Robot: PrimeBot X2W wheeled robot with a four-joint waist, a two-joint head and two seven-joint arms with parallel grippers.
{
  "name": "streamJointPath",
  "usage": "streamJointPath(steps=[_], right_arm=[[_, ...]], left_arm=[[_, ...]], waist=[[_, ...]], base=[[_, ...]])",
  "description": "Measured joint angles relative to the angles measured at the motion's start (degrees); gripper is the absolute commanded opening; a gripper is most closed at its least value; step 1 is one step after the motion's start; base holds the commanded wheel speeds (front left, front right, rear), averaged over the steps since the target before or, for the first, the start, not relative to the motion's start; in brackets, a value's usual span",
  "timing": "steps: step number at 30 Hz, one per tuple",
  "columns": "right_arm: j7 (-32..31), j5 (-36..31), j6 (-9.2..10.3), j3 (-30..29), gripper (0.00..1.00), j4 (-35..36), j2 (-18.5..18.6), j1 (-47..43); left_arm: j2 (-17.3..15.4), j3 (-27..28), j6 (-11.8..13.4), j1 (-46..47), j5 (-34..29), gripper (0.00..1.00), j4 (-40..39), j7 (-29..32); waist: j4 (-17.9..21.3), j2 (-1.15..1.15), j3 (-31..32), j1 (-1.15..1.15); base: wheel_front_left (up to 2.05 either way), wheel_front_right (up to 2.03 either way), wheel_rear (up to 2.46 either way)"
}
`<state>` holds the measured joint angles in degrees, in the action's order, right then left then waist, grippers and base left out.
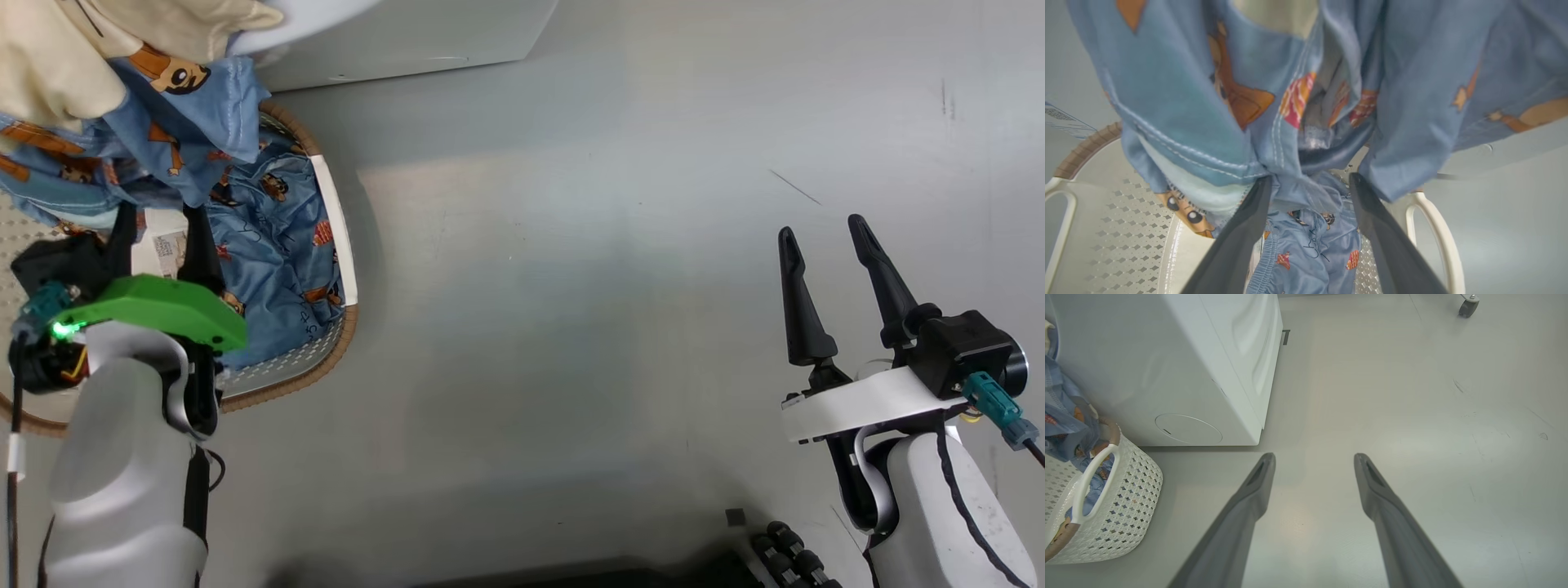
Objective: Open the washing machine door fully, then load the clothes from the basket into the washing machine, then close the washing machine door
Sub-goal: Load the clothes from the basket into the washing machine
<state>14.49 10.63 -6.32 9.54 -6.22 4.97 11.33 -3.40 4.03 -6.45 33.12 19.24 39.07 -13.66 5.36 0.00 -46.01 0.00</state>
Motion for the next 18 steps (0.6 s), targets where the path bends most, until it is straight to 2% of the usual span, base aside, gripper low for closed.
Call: streamJointPath(steps=[11,18], right_arm=[[0.0,0.0,0.49,-0.03,1.0,0.36,-0.51,0.01],[0.0,0.01,0.49,0.12,1.0,0.37,-0.89,0.02]], left_arm=[[-0.69,1.18,-0.01,7.38,1.11,1.0,3.41,-0.02],[-1.53,-0.11,-0.34,11.69,1.56,1.0,5.25,-0.05]], waist=[[0.62,0.0,-1.61,0.0],[0.86,0.0,-1.92,0.0]], base=[[0.0,0.0,0.0],[0.0,0.0,0.0]])
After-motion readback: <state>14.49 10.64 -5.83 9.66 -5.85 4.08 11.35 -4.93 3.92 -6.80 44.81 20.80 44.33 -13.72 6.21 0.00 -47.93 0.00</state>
